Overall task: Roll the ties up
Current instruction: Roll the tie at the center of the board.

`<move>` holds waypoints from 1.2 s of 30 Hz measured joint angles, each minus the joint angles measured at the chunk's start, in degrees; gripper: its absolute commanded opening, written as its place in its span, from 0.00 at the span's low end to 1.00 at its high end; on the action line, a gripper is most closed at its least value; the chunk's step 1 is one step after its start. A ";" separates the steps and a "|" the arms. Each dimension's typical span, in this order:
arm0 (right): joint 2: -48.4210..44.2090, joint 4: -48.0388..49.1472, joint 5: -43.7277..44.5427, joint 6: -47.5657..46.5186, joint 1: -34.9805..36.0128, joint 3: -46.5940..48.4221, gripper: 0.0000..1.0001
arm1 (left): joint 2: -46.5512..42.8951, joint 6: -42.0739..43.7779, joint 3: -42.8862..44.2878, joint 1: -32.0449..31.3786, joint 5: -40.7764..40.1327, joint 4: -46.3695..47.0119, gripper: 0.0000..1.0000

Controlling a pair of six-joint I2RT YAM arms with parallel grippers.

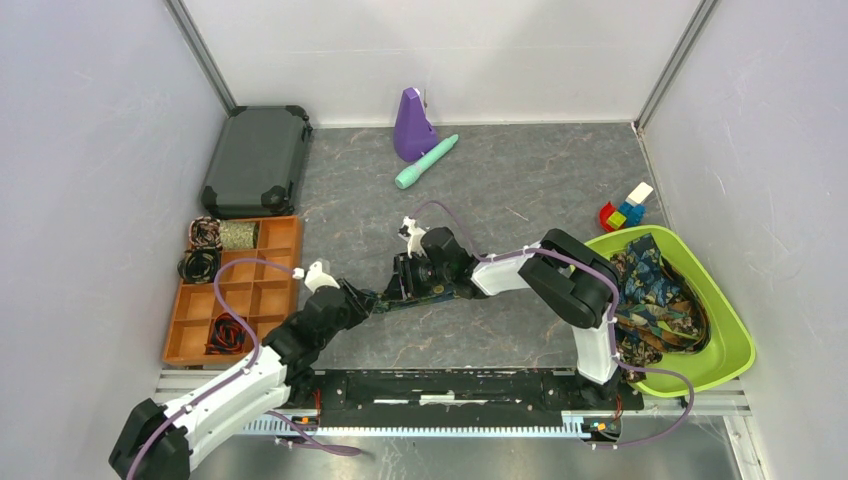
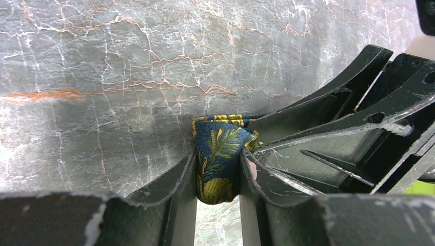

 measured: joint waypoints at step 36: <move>0.44 -4.76 3.69 0.74 3.67 3.80 0.20 | 4.07 2.86 9.29 0.00 -4.11 -14.67 0.09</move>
